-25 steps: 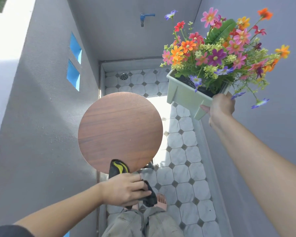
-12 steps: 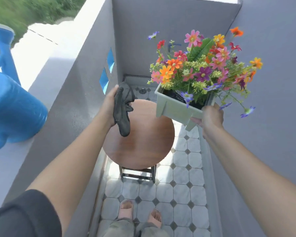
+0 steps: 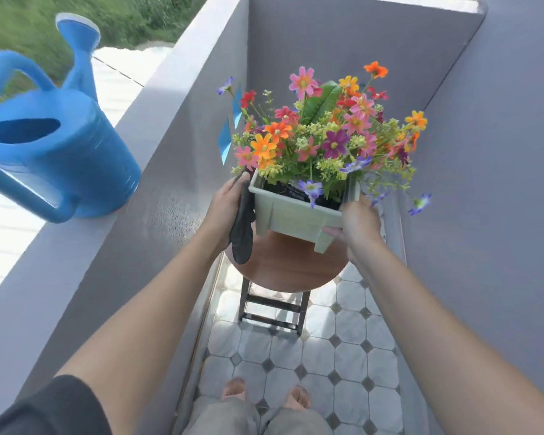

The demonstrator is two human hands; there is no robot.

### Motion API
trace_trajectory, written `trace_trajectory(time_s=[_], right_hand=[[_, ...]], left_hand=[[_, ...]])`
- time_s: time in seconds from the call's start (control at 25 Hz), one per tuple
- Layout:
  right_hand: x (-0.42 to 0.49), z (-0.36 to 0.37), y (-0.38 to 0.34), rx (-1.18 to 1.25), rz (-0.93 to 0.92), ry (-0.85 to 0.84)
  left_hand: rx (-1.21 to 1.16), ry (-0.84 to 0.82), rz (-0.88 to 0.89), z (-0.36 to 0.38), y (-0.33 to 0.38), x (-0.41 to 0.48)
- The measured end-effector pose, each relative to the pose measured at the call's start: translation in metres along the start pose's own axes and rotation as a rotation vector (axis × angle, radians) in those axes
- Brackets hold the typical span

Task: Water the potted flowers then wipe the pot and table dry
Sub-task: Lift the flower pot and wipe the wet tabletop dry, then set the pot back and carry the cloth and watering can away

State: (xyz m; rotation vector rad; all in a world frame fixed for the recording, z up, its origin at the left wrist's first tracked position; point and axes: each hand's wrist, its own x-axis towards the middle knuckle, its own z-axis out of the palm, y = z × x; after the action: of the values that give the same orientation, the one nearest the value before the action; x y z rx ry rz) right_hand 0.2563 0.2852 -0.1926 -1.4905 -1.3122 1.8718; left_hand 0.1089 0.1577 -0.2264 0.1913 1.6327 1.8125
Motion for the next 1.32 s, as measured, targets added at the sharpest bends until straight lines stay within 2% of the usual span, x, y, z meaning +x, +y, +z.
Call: trace_trajectory(time_s=[0.16, 0.32, 0.6, 0.8, 1.0, 1.12, 1.24, 1.32], right_hand=[[-0.004, 0.0, 0.023, -0.195, -0.02, 0.067], [-0.004, 0.0, 0.031, -0.095, -0.069, 0.032], [0.009, -0.006, 0.036, -0.576, -0.261, 0.147], [0.009, -0.004, 0.032, -0.653, -0.312, 0.228], [-0.015, -0.009, 0.029, -0.547, -0.284, 0.112], [-0.05, -0.02, 0.046, -0.445, -0.234, 0.061], [-0.093, -0.031, 0.071, -0.593, -0.024, 0.048], [-0.12, -0.022, 0.076, -0.678, 0.011, -0.086]], left_hand=[[0.009, -0.026, 0.072, -0.014, -0.023, -0.012], [-0.014, -0.027, 0.127, -0.021, -0.037, -0.02], [-0.045, 0.019, 0.143, -0.014, -0.052, -0.019], [-0.082, 0.049, 0.15, -0.004, -0.048, -0.02], [-0.085, 0.069, 0.126, -0.009, -0.047, -0.024], [-0.096, 0.187, -0.025, -0.023, -0.049, -0.039], [-0.207, 0.173, -0.156, -0.037, -0.035, -0.08], [-0.293, 0.066, -0.129, -0.046, -0.01, -0.114]])
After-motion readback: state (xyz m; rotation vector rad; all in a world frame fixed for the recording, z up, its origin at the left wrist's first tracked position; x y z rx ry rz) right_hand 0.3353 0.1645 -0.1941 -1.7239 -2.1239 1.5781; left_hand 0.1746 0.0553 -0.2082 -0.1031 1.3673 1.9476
